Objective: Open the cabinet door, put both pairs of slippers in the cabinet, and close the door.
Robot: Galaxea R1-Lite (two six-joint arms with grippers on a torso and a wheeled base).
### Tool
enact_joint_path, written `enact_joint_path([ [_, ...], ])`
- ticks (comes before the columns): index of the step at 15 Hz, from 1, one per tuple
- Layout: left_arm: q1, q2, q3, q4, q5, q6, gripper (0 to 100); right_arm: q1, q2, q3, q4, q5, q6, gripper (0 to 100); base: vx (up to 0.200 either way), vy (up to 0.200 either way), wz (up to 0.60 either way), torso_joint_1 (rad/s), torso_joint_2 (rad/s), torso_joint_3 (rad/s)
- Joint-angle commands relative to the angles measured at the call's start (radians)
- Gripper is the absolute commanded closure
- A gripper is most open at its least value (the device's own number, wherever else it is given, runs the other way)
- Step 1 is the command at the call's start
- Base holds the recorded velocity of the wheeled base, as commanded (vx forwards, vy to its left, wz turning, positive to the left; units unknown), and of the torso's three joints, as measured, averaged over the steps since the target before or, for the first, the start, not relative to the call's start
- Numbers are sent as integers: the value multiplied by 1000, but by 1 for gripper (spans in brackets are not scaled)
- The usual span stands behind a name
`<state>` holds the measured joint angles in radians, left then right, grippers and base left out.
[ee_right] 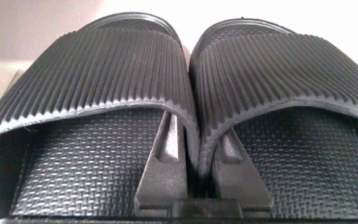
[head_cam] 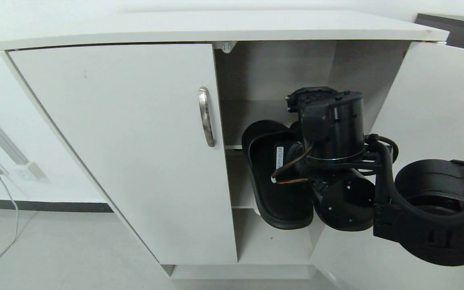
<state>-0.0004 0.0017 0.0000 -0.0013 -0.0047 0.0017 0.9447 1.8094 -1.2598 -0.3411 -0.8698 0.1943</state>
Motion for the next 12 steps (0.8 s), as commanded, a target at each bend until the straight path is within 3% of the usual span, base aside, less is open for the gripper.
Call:
enact_joint_path([
  [1,0,0,0,0,0,0,100,0,-2,2,1,2,1,100,200,0,0,7,7,2],
  [2,0,0,0,0,0,0,100,0,-1,2,1,2,1,100,200,0,0,7,2,-2],
  [5,0,0,0,0,2,0,100,-10,18,-13,1,9,1,100,0,0,0,0,0,0],
  [12,0,0,0,0,2,-2,100,-72,140,-181,14,14,-10,100,0,0,0,0,0,0],
])
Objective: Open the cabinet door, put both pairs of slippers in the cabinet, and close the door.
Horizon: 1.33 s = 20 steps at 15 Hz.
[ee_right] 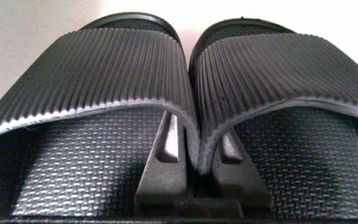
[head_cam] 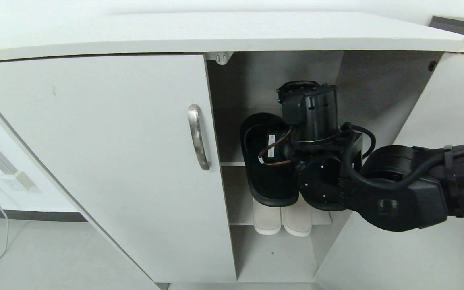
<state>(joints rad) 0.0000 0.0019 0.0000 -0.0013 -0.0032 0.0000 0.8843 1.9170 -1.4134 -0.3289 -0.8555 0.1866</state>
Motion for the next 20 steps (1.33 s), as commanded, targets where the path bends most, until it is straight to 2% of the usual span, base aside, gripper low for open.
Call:
enact_joint_path([
  [1,0,0,0,0,0,0,100,-25,50,-59,14,3,-7,100,0,0,0,0,0,0],
  [6,0,0,0,0,2,-2,100,-71,108,-203,125,26,-7,100,0,0,0,0,0,0],
  [11,0,0,0,0,2,-2,100,-99,157,-286,125,26,-35,100,0,0,0,0,0,0],
  [20,0,0,0,0,3,-3,100,-113,172,-315,125,26,-52,100,0,0,0,0,0,0],
])
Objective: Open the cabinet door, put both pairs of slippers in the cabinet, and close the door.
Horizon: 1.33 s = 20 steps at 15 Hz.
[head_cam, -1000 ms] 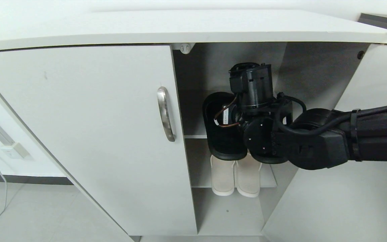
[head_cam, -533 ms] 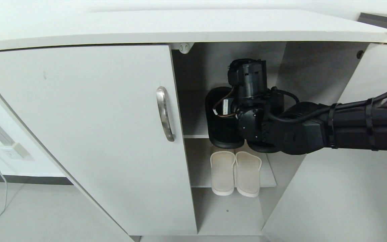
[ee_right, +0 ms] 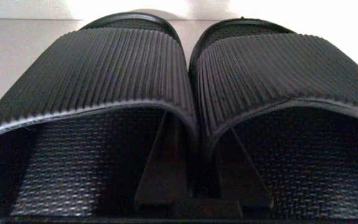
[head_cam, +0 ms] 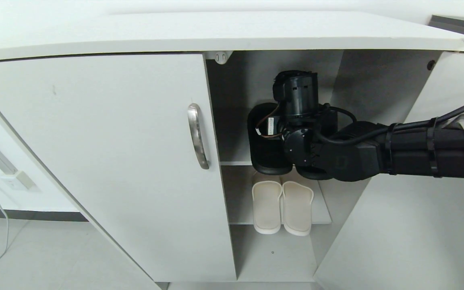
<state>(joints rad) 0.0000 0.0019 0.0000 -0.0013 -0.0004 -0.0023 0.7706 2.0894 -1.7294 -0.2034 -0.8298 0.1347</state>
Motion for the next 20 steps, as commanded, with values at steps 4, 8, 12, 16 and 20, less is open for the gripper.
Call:
enact_joint_path([
  [4,0,0,0,0,0,-1,100,2,-2,2,-1,-2,0,100,0,0,0,0,0,0],
  [8,0,0,0,0,2,-1,100,7,-12,24,-1,-9,0,0,0,0,0,0,0,0],
  [12,0,0,0,0,2,-2,100,49,-107,142,-5,-19,0,0,0,0,0,0,0,0],
  [16,0,0,0,0,2,-2,100,108,-227,303,-33,-58,8,0,0,0,0,0,0,0],
  [20,0,0,-2,0,2,-2,100,222,-388,557,-157,-54,5,0,0,0,0,0,0,0],
])
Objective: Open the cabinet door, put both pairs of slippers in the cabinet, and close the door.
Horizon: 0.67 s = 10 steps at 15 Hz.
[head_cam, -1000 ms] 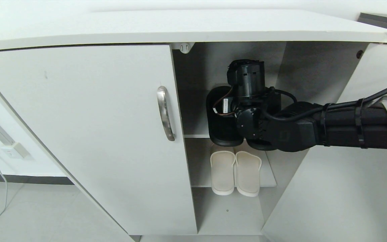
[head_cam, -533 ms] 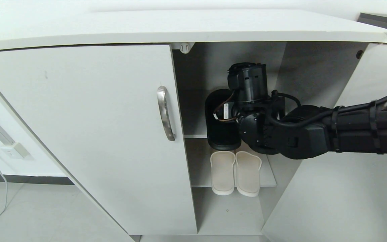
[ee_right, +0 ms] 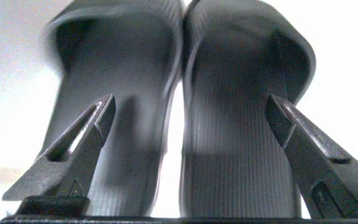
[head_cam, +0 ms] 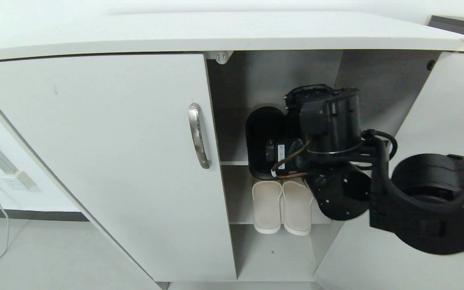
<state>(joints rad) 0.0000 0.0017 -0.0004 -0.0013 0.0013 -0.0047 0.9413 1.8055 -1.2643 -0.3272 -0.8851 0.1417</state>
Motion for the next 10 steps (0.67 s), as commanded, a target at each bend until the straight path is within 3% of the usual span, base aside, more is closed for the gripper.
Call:
enact_joint_path([
  [1,0,0,0,0,0,0,100,76,-149,161,-53,3,-2,0,0,0,0,0,0,0],
  [5,0,0,-1,0,0,0,100,126,-245,322,-72,69,2,0,0,0,0,0,0,0],
  [6,0,0,0,0,0,0,100,126,-245,347,-75,94,4,100,0,0,0,0,0,0],
  [10,0,0,0,0,0,0,100,126,-227,344,-75,97,7,100,0,0,0,0,0,0],
])
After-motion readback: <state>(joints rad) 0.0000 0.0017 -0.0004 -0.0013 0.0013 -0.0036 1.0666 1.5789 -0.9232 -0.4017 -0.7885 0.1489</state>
